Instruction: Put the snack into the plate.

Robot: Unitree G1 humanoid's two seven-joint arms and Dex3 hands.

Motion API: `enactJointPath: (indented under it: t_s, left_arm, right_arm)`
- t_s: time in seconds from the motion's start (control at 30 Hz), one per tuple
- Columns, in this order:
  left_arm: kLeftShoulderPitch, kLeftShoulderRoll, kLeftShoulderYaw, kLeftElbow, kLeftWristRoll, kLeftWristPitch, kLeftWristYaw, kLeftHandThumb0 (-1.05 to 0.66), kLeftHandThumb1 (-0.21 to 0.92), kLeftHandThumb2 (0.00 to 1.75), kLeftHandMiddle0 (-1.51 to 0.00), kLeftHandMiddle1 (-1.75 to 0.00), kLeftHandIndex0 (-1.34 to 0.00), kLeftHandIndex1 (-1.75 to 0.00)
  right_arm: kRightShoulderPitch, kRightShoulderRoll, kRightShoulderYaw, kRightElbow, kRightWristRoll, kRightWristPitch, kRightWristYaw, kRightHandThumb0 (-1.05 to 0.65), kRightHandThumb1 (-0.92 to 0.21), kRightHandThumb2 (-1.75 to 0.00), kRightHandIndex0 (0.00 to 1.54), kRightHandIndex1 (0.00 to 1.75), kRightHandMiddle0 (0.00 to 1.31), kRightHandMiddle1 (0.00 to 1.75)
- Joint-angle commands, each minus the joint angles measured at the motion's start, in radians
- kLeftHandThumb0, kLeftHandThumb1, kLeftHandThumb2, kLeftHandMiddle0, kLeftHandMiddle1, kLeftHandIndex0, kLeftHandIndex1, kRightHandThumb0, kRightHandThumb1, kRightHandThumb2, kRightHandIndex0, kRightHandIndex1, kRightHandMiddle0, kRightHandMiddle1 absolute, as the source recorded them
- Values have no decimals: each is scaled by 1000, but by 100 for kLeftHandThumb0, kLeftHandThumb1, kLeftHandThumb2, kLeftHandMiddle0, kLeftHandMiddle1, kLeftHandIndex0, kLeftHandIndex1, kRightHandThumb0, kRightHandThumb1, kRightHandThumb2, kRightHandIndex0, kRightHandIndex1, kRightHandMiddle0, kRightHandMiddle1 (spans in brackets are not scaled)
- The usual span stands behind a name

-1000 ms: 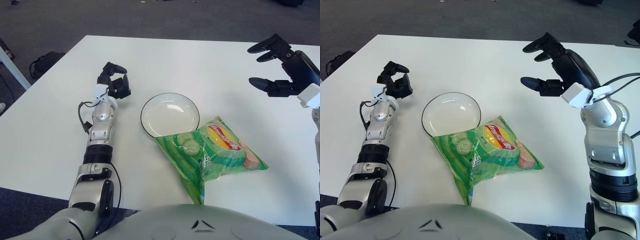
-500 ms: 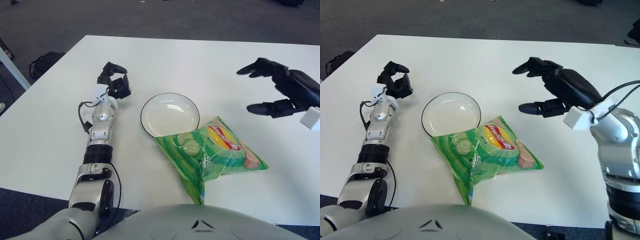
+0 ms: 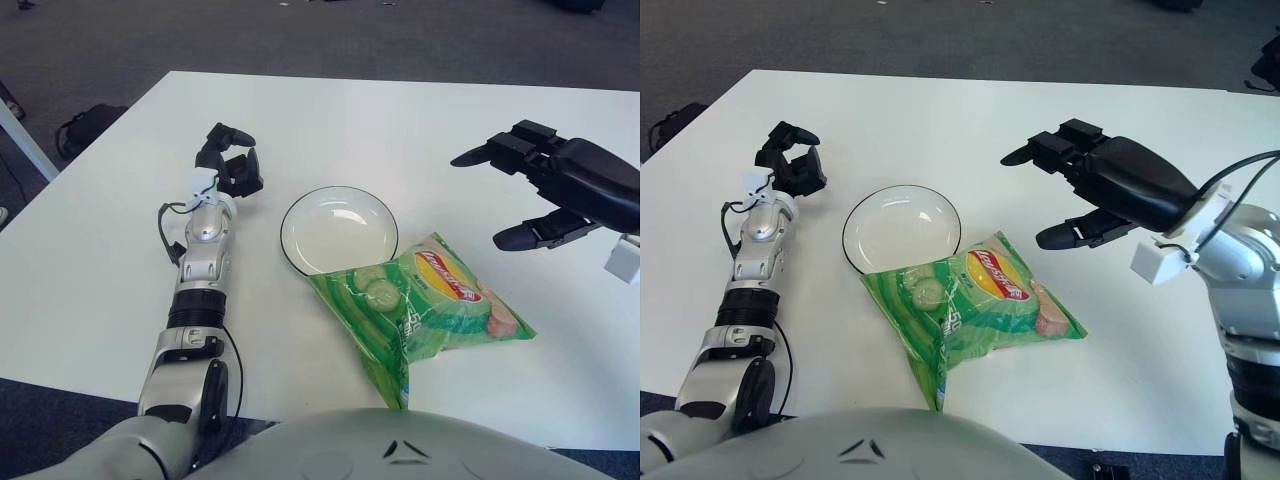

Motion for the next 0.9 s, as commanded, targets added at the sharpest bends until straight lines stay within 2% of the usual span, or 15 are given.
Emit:
enactJointPath:
  t_s: [0.0,0.13,0.87]
  left_arm:
    - [9,-1,0,-15,1,2,7,-43,46,113,-116,-175,-50,-175]
    - [13,-5,-2,-18,3,3,8,-43,47,112,-116,-175,-49,-175]
    - [23,-15,-14,-36,18,16,23,-43,48,112,-115,-175,-49,-175]
  right_arm:
    - [74,-5,-86,102,-10,-249,-56,-89,-92,-60,0,24,0,27]
    - [115,10,-97,86,-1,-236,-60,-87,-92,-55,0,17,0,21]
    - [129,-6,-108,122,4,-287,-80,-87,-92,-53,1,13,0,19]
